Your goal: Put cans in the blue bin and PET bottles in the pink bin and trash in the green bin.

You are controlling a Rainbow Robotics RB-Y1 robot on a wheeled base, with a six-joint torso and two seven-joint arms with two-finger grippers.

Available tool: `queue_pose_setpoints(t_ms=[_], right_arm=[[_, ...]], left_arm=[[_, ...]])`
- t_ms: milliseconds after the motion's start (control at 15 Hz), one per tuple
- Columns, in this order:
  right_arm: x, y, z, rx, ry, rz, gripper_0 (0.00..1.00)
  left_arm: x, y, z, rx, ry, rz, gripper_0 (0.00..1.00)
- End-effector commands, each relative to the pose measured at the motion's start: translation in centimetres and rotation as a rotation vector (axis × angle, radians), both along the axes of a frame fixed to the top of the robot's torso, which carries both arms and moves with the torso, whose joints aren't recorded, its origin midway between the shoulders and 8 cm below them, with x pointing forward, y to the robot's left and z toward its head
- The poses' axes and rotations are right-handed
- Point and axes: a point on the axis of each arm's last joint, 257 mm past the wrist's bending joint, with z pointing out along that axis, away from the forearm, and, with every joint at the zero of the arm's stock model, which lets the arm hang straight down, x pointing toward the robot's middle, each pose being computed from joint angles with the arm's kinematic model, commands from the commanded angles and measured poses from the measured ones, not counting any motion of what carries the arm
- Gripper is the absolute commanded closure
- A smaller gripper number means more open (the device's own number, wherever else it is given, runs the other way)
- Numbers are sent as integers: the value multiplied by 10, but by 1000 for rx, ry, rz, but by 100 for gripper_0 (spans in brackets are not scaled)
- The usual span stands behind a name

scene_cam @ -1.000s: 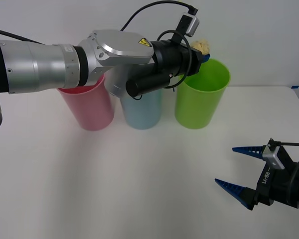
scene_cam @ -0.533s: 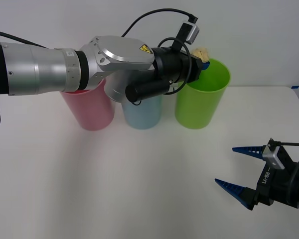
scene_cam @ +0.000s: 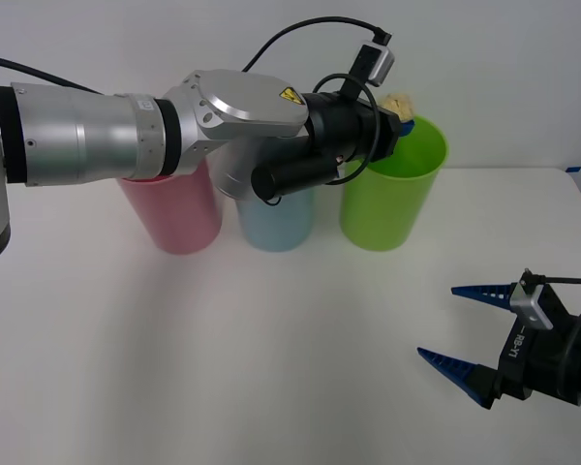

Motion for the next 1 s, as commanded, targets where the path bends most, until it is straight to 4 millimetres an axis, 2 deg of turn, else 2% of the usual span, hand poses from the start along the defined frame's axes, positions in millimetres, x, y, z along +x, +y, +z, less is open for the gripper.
queue_pose_setpoints(t_ms=[67,200,267,333,400,467,533,1000], right_arm=[[0,0,0,0,0,0,0],[0,0,0,0,0,0,0],[0,0,0,0,0,0,0],[0,0,0,0,0,0,0],[0,0,0,0,0,0,0],[0,0,0,0,0,0,0],[0,0,0,0,0,0,0],[0,0,0,0,0,0,0]], left_arm=[[3,-5,-1,0,-5,6,98],[6,-4,0,-2,-7,15,98],[8,-4,1,-7,-8,27,91],[8,-4,1,-8,-9,29,70],[9,-4,1,-10,-9,34,44],[8,-3,0,-8,-10,33,3],[9,-4,1,-9,-10,33,0],[9,-3,1,-24,4,40,0]])
